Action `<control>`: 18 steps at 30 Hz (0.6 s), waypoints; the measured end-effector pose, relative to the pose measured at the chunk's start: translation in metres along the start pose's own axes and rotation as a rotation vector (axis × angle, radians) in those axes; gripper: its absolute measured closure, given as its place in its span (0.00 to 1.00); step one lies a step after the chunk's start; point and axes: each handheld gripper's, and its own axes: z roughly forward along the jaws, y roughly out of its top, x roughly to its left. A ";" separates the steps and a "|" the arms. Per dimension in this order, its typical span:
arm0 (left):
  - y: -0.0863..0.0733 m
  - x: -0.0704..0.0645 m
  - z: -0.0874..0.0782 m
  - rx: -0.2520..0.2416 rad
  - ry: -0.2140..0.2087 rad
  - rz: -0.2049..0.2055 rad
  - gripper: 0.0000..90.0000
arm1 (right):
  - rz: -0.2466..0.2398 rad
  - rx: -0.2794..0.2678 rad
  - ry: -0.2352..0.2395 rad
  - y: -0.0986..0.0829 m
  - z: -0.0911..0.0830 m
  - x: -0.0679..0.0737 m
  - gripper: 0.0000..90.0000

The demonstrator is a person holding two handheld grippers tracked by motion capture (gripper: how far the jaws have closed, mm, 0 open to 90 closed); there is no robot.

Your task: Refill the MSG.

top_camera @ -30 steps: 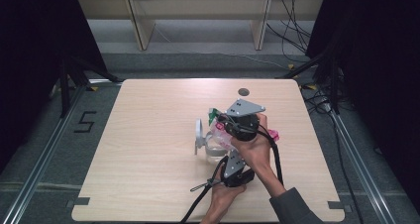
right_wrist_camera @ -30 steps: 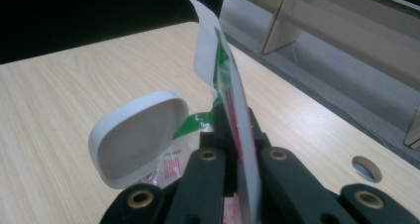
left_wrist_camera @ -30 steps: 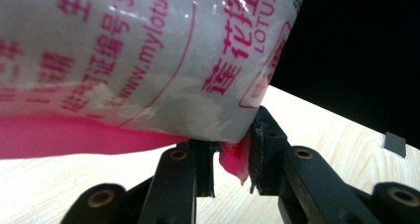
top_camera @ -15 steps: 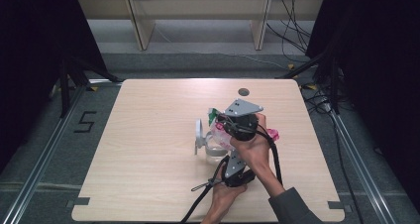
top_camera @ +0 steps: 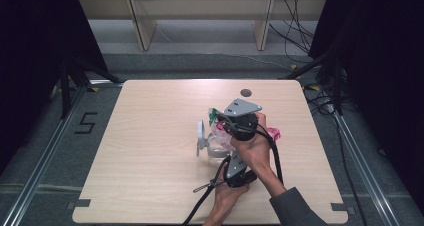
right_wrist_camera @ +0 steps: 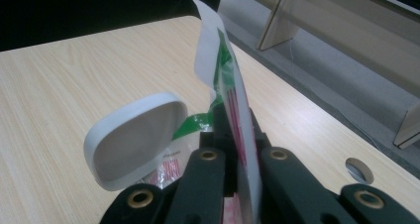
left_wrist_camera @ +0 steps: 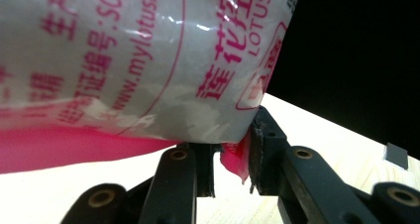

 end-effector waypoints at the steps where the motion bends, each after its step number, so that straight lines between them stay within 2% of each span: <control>1: 0.000 0.001 0.001 -0.002 0.001 -0.002 0.83 | -0.005 0.005 0.015 0.001 0.001 0.000 1.00; 3: 0.000 0.001 0.002 -0.006 0.001 -0.005 0.83 | -0.009 0.013 0.025 0.001 0.001 0.000 1.00; 4: 0.000 0.001 0.002 -0.008 -0.002 -0.007 0.83 | -0.031 0.003 0.007 0.001 0.002 0.000 1.00; 5: 0.001 0.001 0.002 -0.008 -0.002 -0.004 0.83 | -0.025 0.013 0.015 0.001 0.002 0.001 1.00; 8: 0.002 0.002 0.005 -0.016 -0.007 -0.009 0.83 | -0.038 -0.003 0.001 0.002 0.002 0.001 1.00; 9: 0.002 0.002 0.005 -0.016 -0.007 -0.009 0.83 | -0.035 0.013 0.015 0.002 0.002 0.001 1.00; 10: 0.002 0.000 0.007 -0.017 -0.010 -0.010 0.83 | -0.060 0.010 -0.007 0.002 0.002 0.000 1.00; 11: 0.002 0.000 0.007 -0.018 -0.009 -0.010 0.83 | -0.055 0.010 -0.011 0.002 0.002 0.000 1.00; 12: 0.003 0.000 0.007 -0.020 -0.009 -0.007 0.83 | -0.032 0.020 0.010 0.001 0.001 0.000 1.00; 15: 0.003 0.001 0.007 -0.023 -0.008 -0.007 0.83 | -0.039 -0.004 0.002 0.002 -0.001 0.000 1.00; 16: 0.004 0.003 0.005 0.026 -0.005 0.048 0.83 | -0.043 0.007 0.012 0.002 -0.001 0.001 1.00; 17: 0.004 0.002 0.007 0.013 0.004 0.032 0.83 | -0.041 0.014 0.017 0.002 -0.001 0.002 1.00; 18: 0.004 0.003 0.007 0.010 -0.006 0.021 0.83 | -0.047 0.006 -0.002 0.002 -0.001 0.001 1.00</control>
